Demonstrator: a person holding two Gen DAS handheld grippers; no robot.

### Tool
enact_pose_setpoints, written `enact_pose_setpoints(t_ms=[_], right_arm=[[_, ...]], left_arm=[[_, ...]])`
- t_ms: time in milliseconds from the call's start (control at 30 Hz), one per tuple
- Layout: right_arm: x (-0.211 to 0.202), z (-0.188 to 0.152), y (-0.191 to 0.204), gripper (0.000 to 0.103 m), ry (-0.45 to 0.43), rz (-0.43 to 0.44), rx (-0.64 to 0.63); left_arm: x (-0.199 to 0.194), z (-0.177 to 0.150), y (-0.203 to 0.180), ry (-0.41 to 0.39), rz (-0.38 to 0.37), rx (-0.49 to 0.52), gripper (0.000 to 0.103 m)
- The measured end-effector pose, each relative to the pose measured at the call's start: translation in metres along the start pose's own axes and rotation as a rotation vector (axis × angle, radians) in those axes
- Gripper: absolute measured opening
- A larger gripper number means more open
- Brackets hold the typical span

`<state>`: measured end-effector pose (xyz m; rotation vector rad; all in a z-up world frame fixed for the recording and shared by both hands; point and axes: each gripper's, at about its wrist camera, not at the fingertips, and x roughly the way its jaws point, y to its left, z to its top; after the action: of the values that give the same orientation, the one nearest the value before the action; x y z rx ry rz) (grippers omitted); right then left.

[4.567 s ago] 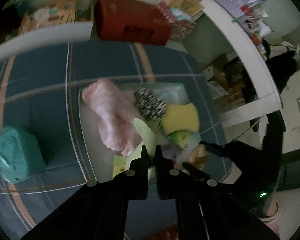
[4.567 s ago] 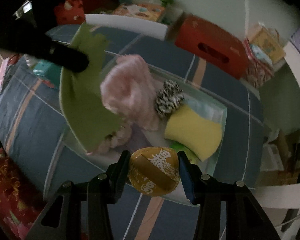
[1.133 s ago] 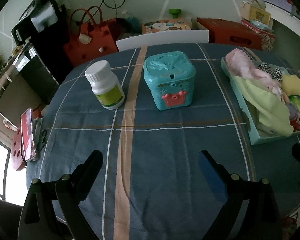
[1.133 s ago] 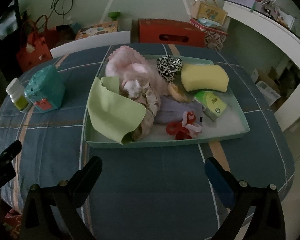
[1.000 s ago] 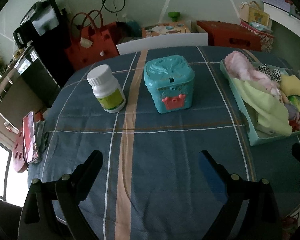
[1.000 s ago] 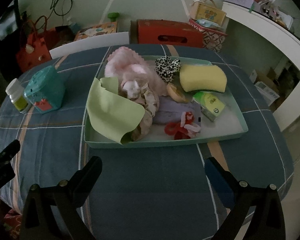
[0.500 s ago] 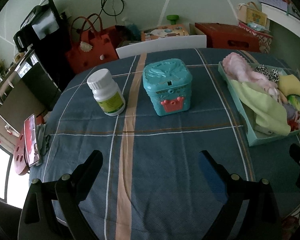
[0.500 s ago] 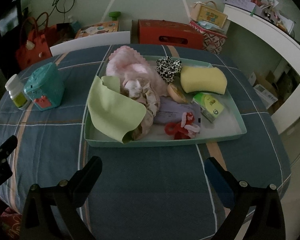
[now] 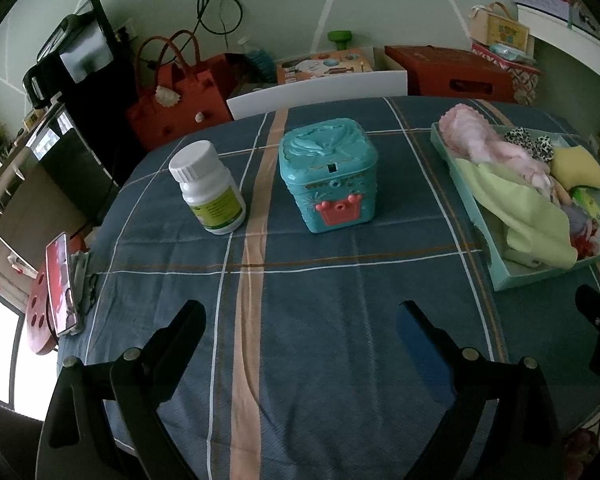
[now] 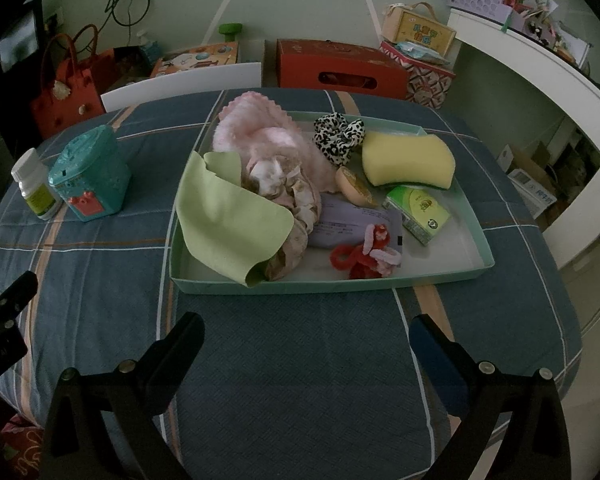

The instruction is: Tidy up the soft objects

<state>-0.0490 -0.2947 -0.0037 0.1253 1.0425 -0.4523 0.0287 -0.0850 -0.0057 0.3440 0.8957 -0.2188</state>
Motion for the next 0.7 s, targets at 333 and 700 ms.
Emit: enact_pose_setpoints(t_ms=[333, 700], right_arm=[[0.0009, -0.0002, 0.0045, 0.103, 0.004, -0.002, -0.020], [0.0006, -0.0002, 0.0044, 0.103, 0.005, -0.001, -0.023]], left_arm=[[0.0008, 0.0005, -0.0007, 0.003, -0.008, 0.002, 0.096], [0.0007, -0.0003, -0.0019, 0.001, -0.009, 0.007, 0.096]])
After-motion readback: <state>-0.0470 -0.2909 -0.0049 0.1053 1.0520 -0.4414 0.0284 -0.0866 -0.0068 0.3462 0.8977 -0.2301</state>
